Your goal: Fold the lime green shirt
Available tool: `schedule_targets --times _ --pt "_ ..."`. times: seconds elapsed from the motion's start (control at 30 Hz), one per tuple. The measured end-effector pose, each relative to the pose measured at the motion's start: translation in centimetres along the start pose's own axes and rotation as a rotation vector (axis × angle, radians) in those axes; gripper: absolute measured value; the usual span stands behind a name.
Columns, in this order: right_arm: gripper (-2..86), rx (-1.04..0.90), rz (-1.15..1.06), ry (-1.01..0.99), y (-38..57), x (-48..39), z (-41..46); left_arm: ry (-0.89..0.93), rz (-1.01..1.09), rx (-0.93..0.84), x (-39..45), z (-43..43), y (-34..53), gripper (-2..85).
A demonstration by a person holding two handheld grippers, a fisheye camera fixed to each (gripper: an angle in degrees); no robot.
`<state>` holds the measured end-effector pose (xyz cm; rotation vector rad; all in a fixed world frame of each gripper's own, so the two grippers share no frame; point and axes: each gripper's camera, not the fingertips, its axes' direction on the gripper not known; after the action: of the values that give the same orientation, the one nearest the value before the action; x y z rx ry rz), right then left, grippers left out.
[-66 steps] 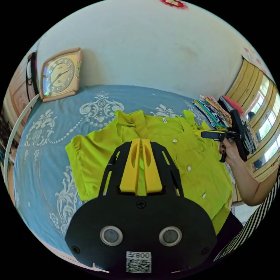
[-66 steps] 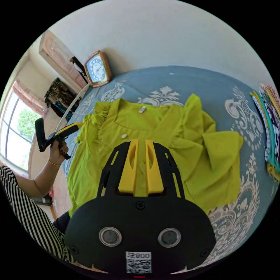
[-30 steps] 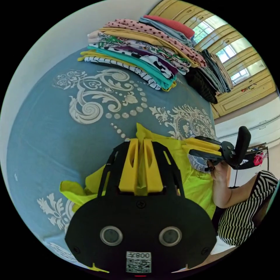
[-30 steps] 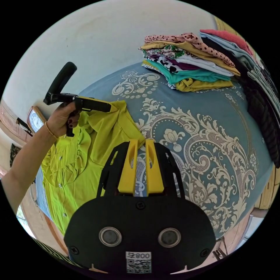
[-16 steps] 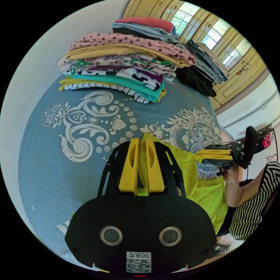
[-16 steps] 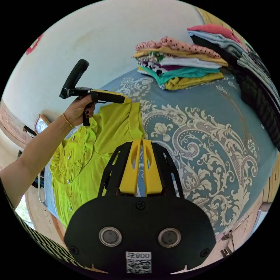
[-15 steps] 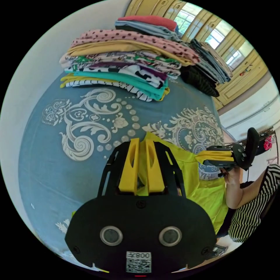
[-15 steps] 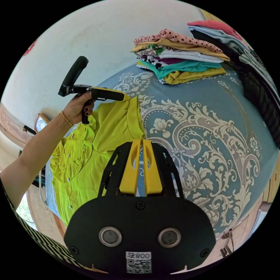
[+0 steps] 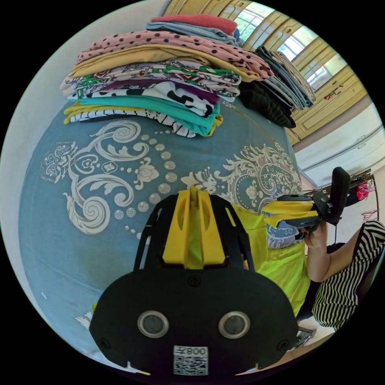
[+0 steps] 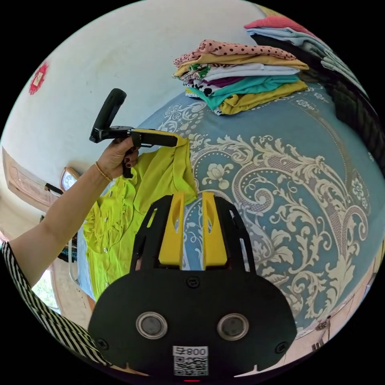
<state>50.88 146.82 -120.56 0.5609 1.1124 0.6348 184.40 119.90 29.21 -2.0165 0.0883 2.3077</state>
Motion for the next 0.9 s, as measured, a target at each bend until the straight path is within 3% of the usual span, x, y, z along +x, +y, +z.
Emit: schedule_targets --times 0.3,0.4,0.53,0.67,0.9 --pt "1.2 0.014 -0.069 0.07 0.7 -1.7 -2.9 0.052 0.02 0.176 -1.3 -4.3 3.0 1.3" --pt "0.7 0.085 -0.103 -0.086 1.3 -1.6 -5.3 0.08 -0.016 0.27 -2.4 -6.8 6.2 1.1" --pt "0.4 0.119 -0.211 -0.434 1.6 -1.9 -7.2 0.156 -0.105 0.405 -4.8 -10.3 12.0 0.9" --pt "0.3 -0.03 -0.393 -0.63 1.5 -5.2 -5.8 0.187 -0.181 0.469 -6.8 -12.1 17.1 1.1" --pt "0.4 -0.345 -0.516 -0.541 2.5 -9.6 -1.0 0.2 -0.313 0.41 -8.6 -11.5 23.9 2.5"
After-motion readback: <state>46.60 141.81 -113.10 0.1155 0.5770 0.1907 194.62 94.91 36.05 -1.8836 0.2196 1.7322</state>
